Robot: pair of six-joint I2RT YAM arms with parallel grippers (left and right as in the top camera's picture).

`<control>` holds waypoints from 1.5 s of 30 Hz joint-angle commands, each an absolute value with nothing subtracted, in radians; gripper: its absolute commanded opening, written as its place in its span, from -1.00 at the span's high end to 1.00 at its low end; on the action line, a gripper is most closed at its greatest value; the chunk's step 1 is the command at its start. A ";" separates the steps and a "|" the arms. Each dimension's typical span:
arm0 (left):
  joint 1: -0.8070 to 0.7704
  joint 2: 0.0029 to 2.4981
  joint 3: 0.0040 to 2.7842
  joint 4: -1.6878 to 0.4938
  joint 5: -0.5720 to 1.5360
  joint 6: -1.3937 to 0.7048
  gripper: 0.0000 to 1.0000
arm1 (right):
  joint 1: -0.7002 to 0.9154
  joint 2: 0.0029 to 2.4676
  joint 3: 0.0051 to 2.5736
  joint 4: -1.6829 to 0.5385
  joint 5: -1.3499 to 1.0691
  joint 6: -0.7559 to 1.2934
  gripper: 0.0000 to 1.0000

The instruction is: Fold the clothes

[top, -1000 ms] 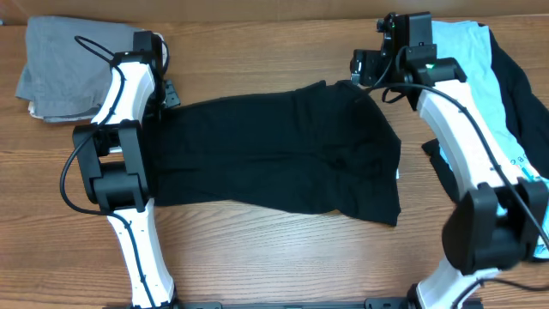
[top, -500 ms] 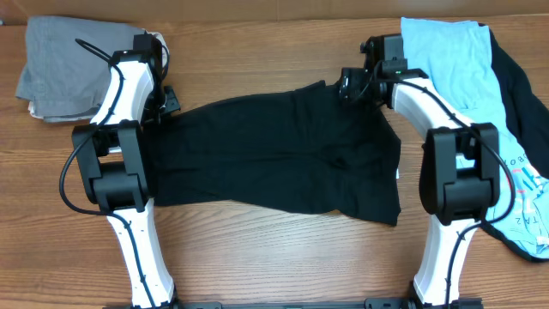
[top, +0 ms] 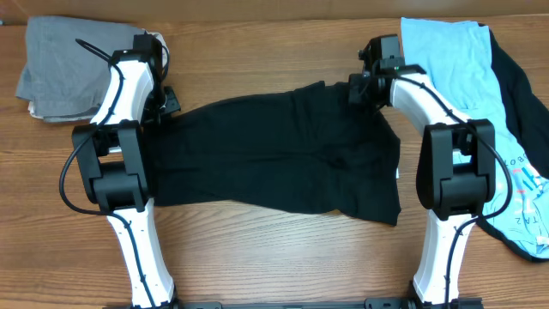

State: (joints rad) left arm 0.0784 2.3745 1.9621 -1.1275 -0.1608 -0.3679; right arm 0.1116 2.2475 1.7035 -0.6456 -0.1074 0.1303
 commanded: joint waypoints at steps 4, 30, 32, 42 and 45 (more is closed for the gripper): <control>0.086 2.354 2.160 -1.258 -0.160 -0.381 0.92 | 0.110 2.100 1.917 -0.937 -0.114 0.134 0.92; 0.066 2.354 2.051 -1.575 -0.138 -0.314 0.92 | 0.111 1.893 1.384 -1.316 -0.298 0.216 0.92; 0.064 2.354 1.982 -1.527 -0.138 -0.314 0.91 | 0.111 1.876 1.377 -1.314 -0.298 0.209 0.92; 0.062 2.354 1.865 -1.380 -0.137 -0.314 0.92 | 0.111 1.846 1.535 -1.271 -0.288 0.179 -0.04; 0.062 2.354 1.865 -1.361 -0.137 -0.314 0.91 | 0.111 1.850 1.526 -1.203 -0.282 0.179 -0.22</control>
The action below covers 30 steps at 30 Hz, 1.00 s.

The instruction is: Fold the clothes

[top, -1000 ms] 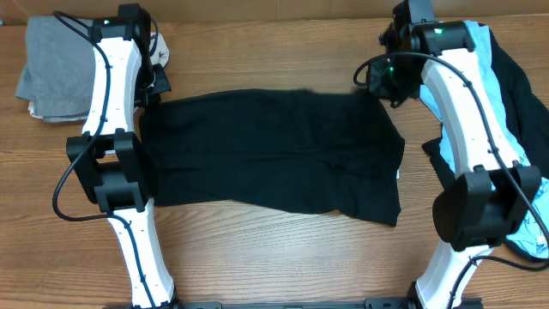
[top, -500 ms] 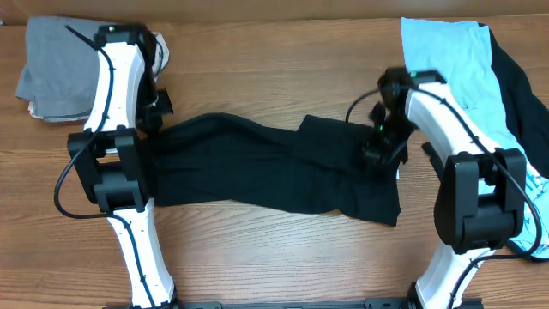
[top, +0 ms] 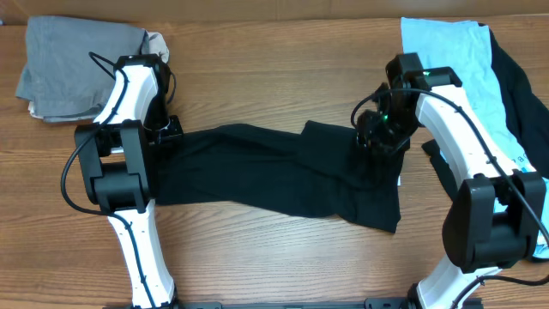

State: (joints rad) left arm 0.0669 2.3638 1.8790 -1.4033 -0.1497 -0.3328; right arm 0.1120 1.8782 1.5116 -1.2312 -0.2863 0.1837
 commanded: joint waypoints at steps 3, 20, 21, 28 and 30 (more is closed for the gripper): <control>0.062 2.354 1.865 -1.348 -0.137 -0.314 0.92 | 0.111 1.859 1.494 -1.152 -0.282 0.183 -0.22; 0.056 2.354 1.865 -1.322 -0.137 -0.314 0.92 | 0.111 1.868 1.182 -0.646 -0.194 0.293 -0.19; 0.056 2.354 1.865 -1.320 -0.137 -0.314 0.92 | 0.111 1.872 1.181 -0.636 -0.195 0.293 -0.18; 0.056 2.354 1.865 -1.312 -0.137 -0.314 0.92 | 0.112 1.954 1.181 -0.598 -0.204 0.316 -0.14; 0.056 2.354 1.865 -1.311 -0.137 -0.314 0.92 | 0.112 1.961 1.181 -0.587 -0.203 0.320 -0.12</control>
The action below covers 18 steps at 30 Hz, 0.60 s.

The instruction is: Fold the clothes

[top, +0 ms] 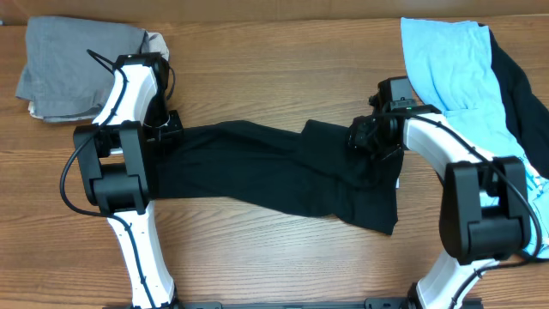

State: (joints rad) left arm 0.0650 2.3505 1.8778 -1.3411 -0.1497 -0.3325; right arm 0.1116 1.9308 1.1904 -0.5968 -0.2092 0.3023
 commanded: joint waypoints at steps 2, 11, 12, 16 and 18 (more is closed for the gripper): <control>0.056 2.354 1.865 -1.307 -0.137 -0.314 0.92 | 0.112 1.960 1.181 -0.567 -0.204 0.320 -0.10; 0.056 2.354 1.865 -1.279 -0.137 -0.314 0.92 | 0.112 1.960 1.227 -0.491 -0.234 0.323 0.92; 0.056 2.354 1.865 -1.271 -0.137 -0.315 0.92 | 0.110 1.960 1.240 -0.492 -0.234 0.322 0.92; 0.056 2.354 1.875 -1.243 -0.135 -0.315 0.92 | 0.097 1.960 1.319 -0.508 -0.237 0.302 0.92; 0.059 2.354 1.899 -1.245 -0.133 -0.314 0.92 | 0.088 1.960 1.372 -0.526 -0.237 0.279 0.92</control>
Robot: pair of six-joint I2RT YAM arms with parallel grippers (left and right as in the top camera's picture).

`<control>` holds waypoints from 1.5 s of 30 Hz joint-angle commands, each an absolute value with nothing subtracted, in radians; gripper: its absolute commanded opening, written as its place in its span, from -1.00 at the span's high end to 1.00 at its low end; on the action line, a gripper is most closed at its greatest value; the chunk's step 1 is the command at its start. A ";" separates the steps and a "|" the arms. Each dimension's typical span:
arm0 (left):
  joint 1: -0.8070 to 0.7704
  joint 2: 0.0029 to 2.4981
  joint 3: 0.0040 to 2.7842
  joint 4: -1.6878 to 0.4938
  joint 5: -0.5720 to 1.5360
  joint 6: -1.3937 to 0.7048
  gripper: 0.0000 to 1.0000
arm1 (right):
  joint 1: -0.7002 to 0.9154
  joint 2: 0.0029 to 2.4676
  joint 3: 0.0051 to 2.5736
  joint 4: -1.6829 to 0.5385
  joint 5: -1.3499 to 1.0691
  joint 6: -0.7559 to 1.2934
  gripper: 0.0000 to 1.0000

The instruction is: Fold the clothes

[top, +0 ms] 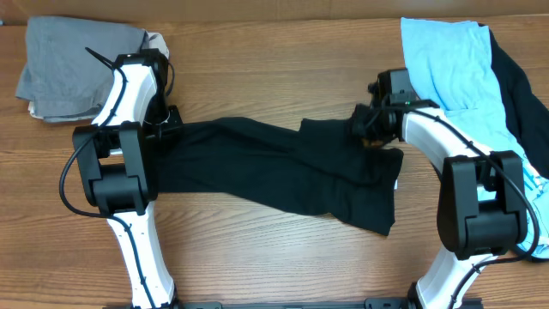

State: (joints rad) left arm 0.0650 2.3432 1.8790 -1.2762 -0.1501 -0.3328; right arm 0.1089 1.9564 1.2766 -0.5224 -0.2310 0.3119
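A black garment (274, 172) lies stretched across the middle of the table, its upper part folded down into a narrow, rumpled band that slopes toward the front right. My left gripper (168, 122) sits at the garment's upper left end, touching the cloth. My right gripper (364, 129) sits at the upper right end, over a bunched bit of the fabric. Both sets of fingers are dark against the black cloth, so how the jaws stand does not show.
A folded grey garment (73, 64) lies at the back left corner. A light blue garment (450, 60) and another black one (523, 94) are piled at the back right, close to my right arm. Bare wood shows along the front edge.
Both grippers have shifted slightly toward the back of the table, the right one also a little to the right. The black garment's band has hardly moved.
At first the black garment lay wide, with both grippers at its back edge. Then the grippers were nearer the front and the back edge was folded over, leaving a narrower band. They have stayed at the two ends of that band, with small shifts.
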 commanded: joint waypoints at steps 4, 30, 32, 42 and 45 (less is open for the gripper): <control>0.061 2.354 2.006 -1.254 -0.129 -0.314 0.92 | 0.063 1.960 1.494 -0.571 -0.237 0.231 0.92; 0.060 2.354 2.306 -1.432 -0.049 -0.284 0.91 | -0.001 1.832 1.773 -1.196 -0.271 0.158 0.92; 0.067 2.354 2.305 -1.485 -0.063 -0.285 0.91 | -0.001 1.832 1.771 -1.277 -0.266 0.160 0.92; 0.079 2.354 2.246 -1.604 -0.148 -0.284 0.92 | 0.000 1.816 1.515 -1.348 -0.241 0.207 0.92; 0.079 2.354 2.181 -1.592 -0.167 -0.284 0.91 | 0.000 1.795 1.413 -1.298 -0.241 0.218 0.92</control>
State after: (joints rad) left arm 0.0738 2.3547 2.2372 -1.5963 -0.1173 -0.3031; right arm 0.0051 1.8404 1.4826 -1.3163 -0.2543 0.1947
